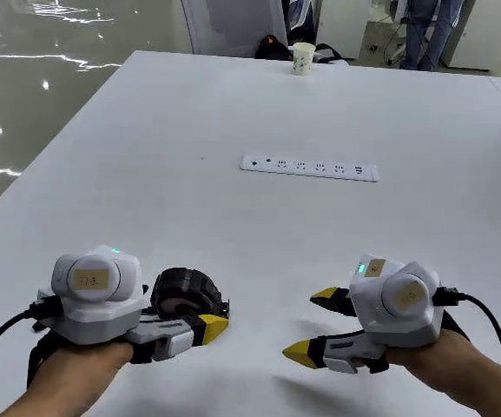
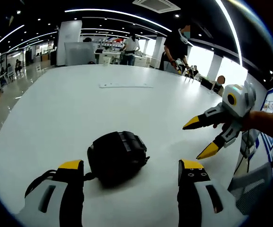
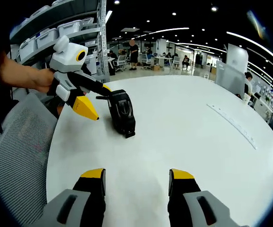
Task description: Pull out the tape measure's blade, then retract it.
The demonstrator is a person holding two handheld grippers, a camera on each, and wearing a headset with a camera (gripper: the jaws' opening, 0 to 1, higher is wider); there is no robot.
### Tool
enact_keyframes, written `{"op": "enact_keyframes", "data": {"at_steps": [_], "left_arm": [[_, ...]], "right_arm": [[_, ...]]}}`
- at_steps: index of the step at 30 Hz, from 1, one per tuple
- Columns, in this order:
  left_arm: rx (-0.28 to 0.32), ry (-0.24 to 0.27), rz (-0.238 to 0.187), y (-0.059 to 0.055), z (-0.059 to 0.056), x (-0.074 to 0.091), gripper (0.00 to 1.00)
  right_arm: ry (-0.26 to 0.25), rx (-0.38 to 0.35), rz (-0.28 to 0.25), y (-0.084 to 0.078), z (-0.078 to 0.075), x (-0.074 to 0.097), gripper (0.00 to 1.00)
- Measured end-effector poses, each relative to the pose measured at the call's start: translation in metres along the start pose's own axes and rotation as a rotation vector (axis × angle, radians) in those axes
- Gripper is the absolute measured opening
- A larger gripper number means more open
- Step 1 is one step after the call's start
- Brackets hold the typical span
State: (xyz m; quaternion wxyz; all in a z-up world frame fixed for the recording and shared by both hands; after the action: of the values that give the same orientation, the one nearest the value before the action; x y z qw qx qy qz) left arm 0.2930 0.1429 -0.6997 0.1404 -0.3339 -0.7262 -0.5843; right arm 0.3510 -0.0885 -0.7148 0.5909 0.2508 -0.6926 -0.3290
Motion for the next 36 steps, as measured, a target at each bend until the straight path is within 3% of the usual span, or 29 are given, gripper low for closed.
{"op": "enact_keyframes", "data": {"at_steps": [17,23,30,36], "left_arm": [[-0.072,-0.041,0.003,-0.011,0.001,0.009,0.85],[-0.097,-0.069,-0.011,-0.015,-0.001,0.016,0.90],[-0.137,-0.098,-0.020,-0.017,-0.003,0.023,0.94],[-0.162,-0.127,-0.053,-0.015,-0.005,0.030,0.99]], "right_arm": [[-0.062,-0.057,-0.047,-0.010,0.013,0.018,0.60],[-0.088,-0.081,-0.088,-0.014,0.018,0.025,0.68],[-0.106,-0.105,-0.100,-0.022,0.023,0.031,0.73],[-0.136,-0.135,-0.124,-0.027,0.025,0.039,0.80]]}}
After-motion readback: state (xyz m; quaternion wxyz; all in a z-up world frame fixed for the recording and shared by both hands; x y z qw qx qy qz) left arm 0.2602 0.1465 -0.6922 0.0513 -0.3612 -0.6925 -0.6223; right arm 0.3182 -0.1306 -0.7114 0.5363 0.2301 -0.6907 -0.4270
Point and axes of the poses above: the centre of the closed fingertips' face, and the gripper's own axes: x roughly backward along the fingers, z roughly to its left, y roughly out of its top, the point moved 8 cm from there along x, roughly backward along the fingers, and after that the axes turned 8 degrees about x, right-handed, at the moved point
